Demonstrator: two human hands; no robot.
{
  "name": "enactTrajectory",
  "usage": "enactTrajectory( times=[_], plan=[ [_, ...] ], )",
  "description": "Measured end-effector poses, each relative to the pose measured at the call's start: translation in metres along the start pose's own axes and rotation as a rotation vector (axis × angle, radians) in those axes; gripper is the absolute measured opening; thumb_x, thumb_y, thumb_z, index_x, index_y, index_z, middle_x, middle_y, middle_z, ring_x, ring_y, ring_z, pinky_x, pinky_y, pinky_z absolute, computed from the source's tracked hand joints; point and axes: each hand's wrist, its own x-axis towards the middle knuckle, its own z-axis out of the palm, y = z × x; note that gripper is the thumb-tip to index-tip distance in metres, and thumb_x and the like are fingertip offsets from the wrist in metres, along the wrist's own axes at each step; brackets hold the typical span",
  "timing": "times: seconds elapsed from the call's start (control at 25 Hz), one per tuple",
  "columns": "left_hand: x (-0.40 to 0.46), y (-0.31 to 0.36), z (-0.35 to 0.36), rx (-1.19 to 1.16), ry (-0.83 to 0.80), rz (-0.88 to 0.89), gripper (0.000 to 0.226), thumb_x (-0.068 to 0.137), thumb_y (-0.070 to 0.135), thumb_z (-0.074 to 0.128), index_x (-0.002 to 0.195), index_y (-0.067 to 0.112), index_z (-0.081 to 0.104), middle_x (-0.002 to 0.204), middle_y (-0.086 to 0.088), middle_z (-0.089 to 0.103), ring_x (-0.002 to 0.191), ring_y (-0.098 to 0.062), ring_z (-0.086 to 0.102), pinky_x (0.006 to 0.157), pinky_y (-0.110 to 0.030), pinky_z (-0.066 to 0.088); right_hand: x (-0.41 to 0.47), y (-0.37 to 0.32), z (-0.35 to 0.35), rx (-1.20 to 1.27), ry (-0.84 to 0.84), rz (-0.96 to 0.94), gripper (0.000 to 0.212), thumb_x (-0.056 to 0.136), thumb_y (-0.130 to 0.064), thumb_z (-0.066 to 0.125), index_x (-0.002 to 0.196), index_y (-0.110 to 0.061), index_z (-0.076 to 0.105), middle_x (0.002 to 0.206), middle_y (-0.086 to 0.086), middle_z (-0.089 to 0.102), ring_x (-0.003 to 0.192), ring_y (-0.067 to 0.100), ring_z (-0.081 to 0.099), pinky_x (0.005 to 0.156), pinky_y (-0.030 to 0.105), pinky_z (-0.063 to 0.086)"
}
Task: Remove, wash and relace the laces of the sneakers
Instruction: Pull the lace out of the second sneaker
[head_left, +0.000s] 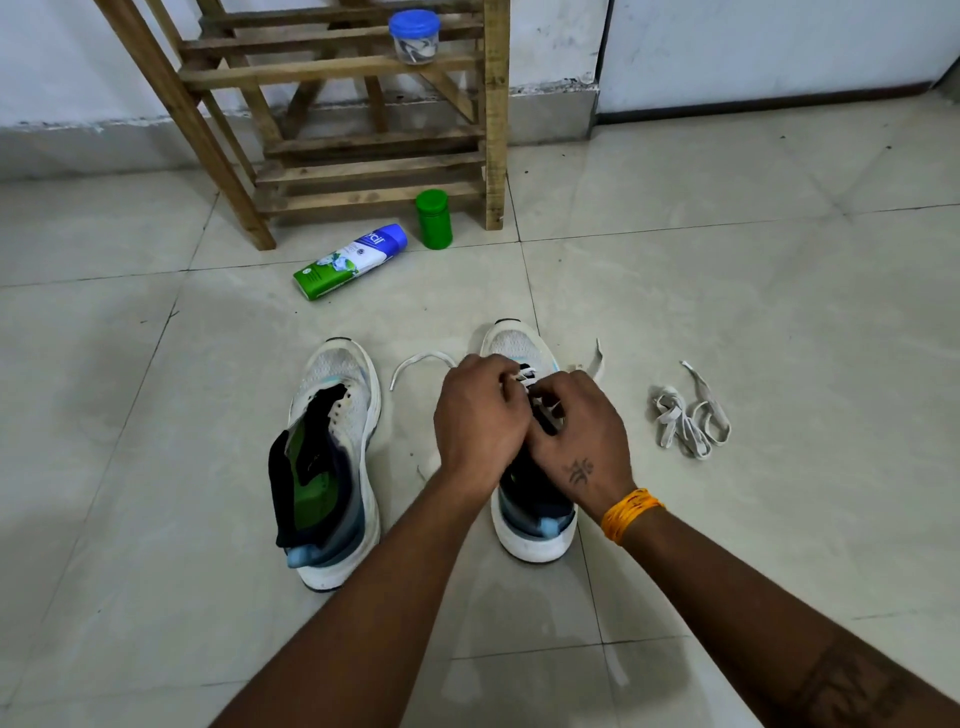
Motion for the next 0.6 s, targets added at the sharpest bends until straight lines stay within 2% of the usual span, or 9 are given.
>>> enactTrajectory(
  times=[0.08, 0.12, 0.16, 0.24, 0.32, 0.4, 0.48, 0.52, 0.6],
  plan=[
    [0.014, 0.011, -0.003, 0.254, -0.264, 0.117, 0.023, 0.087, 0.020, 0.058, 0.101, 0.022, 0.075, 0.105, 0.000, 0.067, 0.101, -0.024, 0.063, 0.075, -0.036, 0.052, 0.001, 0.005, 0.002, 0.010, 0.057, 0.010, 0.012, 0.085, -0.019, 0.068, 0.095, -0.020, 0.062, 0.089, -0.005, 0.060, 0.082, 0.017, 0.058, 0.070, 0.040, 0.050],
    [0.019, 0.016, -0.004, 0.380, -0.333, 0.169, 0.016, 0.087, 0.021, 0.058, 0.095, 0.019, 0.072, 0.099, 0.000, 0.065, 0.099, -0.026, 0.063, 0.069, -0.034, 0.047, 0.001, 0.006, 0.002, 0.035, 0.087, 0.022, 0.010, 0.086, -0.015, 0.067, 0.094, -0.018, 0.062, 0.089, -0.005, 0.060, 0.081, 0.017, 0.058, 0.071, 0.040, 0.049],
    [0.023, 0.020, -0.004, 0.475, -0.365, 0.207, 0.010, 0.088, 0.021, 0.058, 0.087, 0.017, 0.067, 0.089, 0.000, 0.060, 0.095, -0.027, 0.064, 0.064, -0.033, 0.041, 0.000, 0.007, 0.002, 0.059, 0.112, 0.029, 0.009, 0.088, -0.012, 0.066, 0.094, -0.017, 0.062, 0.089, -0.005, 0.061, 0.082, 0.016, 0.058, 0.073, 0.038, 0.049],
    [0.028, 0.025, -0.002, 0.544, -0.364, 0.252, 0.012, 0.089, 0.018, 0.056, 0.078, 0.017, 0.056, 0.075, 0.002, 0.047, 0.087, -0.028, 0.064, 0.061, -0.032, 0.034, -0.002, 0.007, 0.002, 0.094, 0.142, 0.049, 0.008, 0.090, -0.010, 0.065, 0.094, -0.016, 0.062, 0.089, -0.005, 0.062, 0.082, 0.013, 0.058, 0.074, 0.034, 0.048],
    [0.028, 0.021, 0.003, 0.424, -0.247, 0.195, 0.011, 0.088, 0.020, 0.056, 0.078, 0.015, 0.056, 0.077, 0.001, 0.051, 0.083, -0.027, 0.061, 0.063, -0.032, 0.033, -0.003, 0.007, 0.001, 0.132, 0.170, 0.090, 0.007, 0.092, -0.010, 0.065, 0.094, -0.016, 0.062, 0.090, -0.005, 0.062, 0.083, 0.013, 0.057, 0.075, 0.031, 0.046],
    [0.033, 0.004, 0.003, 0.077, 0.019, -0.107, 0.014, 0.087, 0.023, 0.058, 0.078, 0.012, 0.061, 0.083, -0.002, 0.062, 0.082, -0.027, 0.060, 0.065, -0.033, 0.036, -0.004, 0.008, 0.001, 0.173, 0.210, 0.133, 0.007, 0.092, -0.008, 0.064, 0.095, -0.015, 0.062, 0.091, -0.004, 0.062, 0.083, 0.015, 0.058, 0.074, 0.030, 0.045],
    [0.036, -0.015, -0.003, -0.167, 0.147, -0.365, 0.011, 0.088, 0.021, 0.061, 0.080, 0.014, 0.065, 0.084, -0.001, 0.067, 0.088, -0.028, 0.066, 0.070, -0.032, 0.042, -0.005, 0.009, 0.000, 0.200, 0.220, 0.156, 0.007, 0.092, -0.009, 0.064, 0.095, -0.015, 0.062, 0.090, -0.006, 0.062, 0.083, 0.014, 0.059, 0.074, 0.030, 0.046],
    [0.034, -0.020, -0.006, -0.165, 0.130, -0.376, 0.006, 0.087, 0.020, 0.063, 0.086, 0.017, 0.068, 0.090, 0.000, 0.068, 0.092, -0.026, 0.067, 0.074, -0.031, 0.045, -0.005, 0.008, 0.000, 0.202, 0.206, 0.150, 0.007, 0.092, -0.010, 0.064, 0.095, -0.016, 0.063, 0.090, -0.006, 0.062, 0.082, 0.013, 0.059, 0.074, 0.030, 0.046],
    [0.028, -0.019, -0.009, -0.103, 0.053, -0.199, 0.022, 0.084, 0.018, 0.066, 0.105, 0.021, 0.072, 0.106, 0.002, 0.067, 0.098, -0.020, 0.065, 0.081, -0.030, 0.048, -0.006, 0.006, 0.002, 0.197, 0.182, 0.128, 0.008, 0.091, -0.011, 0.064, 0.095, -0.017, 0.063, 0.090, -0.005, 0.062, 0.082, 0.012, 0.059, 0.074, 0.028, 0.046]
  ],
)
